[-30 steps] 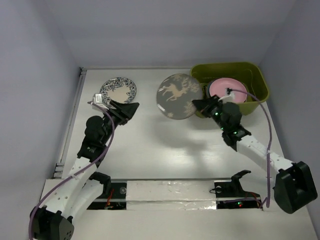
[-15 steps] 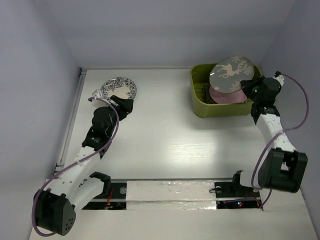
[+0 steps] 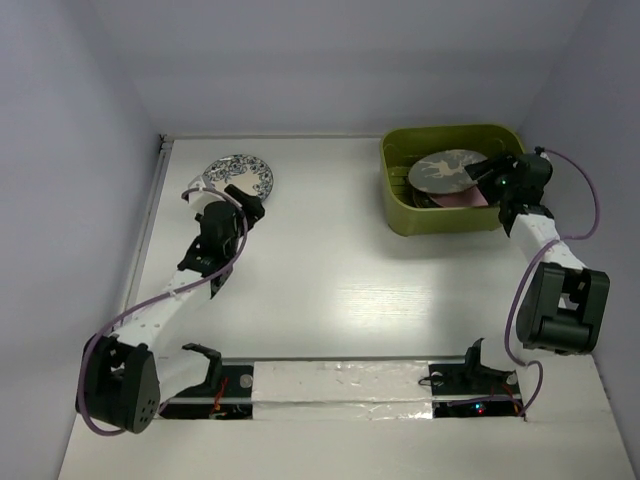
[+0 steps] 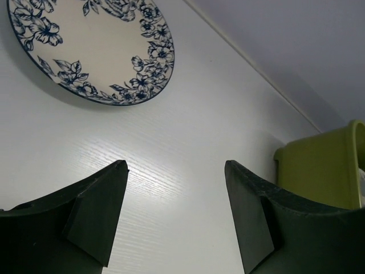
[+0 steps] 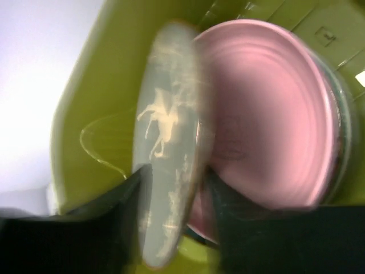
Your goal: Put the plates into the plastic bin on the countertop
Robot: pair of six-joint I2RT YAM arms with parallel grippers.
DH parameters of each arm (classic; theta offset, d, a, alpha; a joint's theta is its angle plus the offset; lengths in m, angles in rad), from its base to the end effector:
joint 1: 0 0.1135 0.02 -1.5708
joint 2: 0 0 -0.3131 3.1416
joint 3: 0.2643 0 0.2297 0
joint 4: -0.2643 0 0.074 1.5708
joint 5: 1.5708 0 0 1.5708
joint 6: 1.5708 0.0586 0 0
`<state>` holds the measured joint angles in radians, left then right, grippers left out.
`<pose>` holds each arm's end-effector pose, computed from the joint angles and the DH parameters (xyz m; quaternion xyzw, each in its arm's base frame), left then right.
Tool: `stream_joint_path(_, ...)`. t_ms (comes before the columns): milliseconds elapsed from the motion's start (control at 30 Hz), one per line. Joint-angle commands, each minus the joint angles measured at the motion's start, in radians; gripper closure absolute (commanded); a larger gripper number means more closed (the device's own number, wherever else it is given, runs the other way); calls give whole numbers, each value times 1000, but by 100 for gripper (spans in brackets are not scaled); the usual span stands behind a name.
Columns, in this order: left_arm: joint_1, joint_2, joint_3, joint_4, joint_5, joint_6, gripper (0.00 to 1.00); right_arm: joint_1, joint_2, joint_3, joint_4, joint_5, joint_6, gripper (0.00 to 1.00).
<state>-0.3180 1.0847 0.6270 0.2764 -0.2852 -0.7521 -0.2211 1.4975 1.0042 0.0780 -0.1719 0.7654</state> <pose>0.2210 -0.0554 0.3227 -0.2526 0.7230 -0.2292 0.6008 0.3352 -0.0651 0.3205 0.3539 0.7573 0.2155 0.5048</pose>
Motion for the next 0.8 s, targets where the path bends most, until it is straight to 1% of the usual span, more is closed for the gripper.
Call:
stream_joint_path(0,10,41,46,23,-57,-9,34,2,-57,41,62,63,-26,32)
stream_joint_path(33,20,55,46,33,-55,-12,34,2,-68,21,54,119,-31,22)
stream_joint_path(67,36,84,45,40,-51,-15,33,2,-95,11,42,149,-37,14)
stream_joint_path(100,45,101,46,43,-43,-27,33,2,-109,2,39,169,-37,2)
stream_joint_path(133,54,118,54,44,-36,-32,33,2,-124,-7,36,233,-37,0)
stream_joint_path(233,63,171,68,43,-52,-47,33,2,-190,-29,19,297,-43,0)
stream_joint_path(267,63,188,68,43,-83,-52,33,2,-204,-33,17,314,-47,0)
stream_joint_path(333,83,201,66,46,-97,-69,34,2,-235,-29,-6,328,-51,0)
stream_joint_path(433,129,224,59,67,-71,-108,35,2,-276,-47,-4,324,-51,1)
stream_joint_path(467,143,239,60,70,-49,-125,35,2,-287,-55,8,298,-46,4)
stream_joint_path(533,184,262,74,76,-25,-141,36,2,-339,-96,38,244,-35,34)
stream_joint_path(567,198,288,79,78,-5,-147,37,2,-362,-114,84,183,-17,49)
stream_joint_path(600,227,303,85,81,7,-164,38,2,-387,-136,109,136,-8,79)
stream_joint_path(633,244,322,95,93,26,-176,39,2,-411,-174,129,103,-2,86)
stream_joint_path(667,261,364,100,107,73,-185,39,31,-457,-190,155,57,5,88)
stream_joint_path(733,308,415,131,129,125,-211,42,67,-497,-216,155,23,-1,88)
stream_joint_path(767,319,467,144,129,159,-217,43,110,-537,-228,169,11,-8,88)
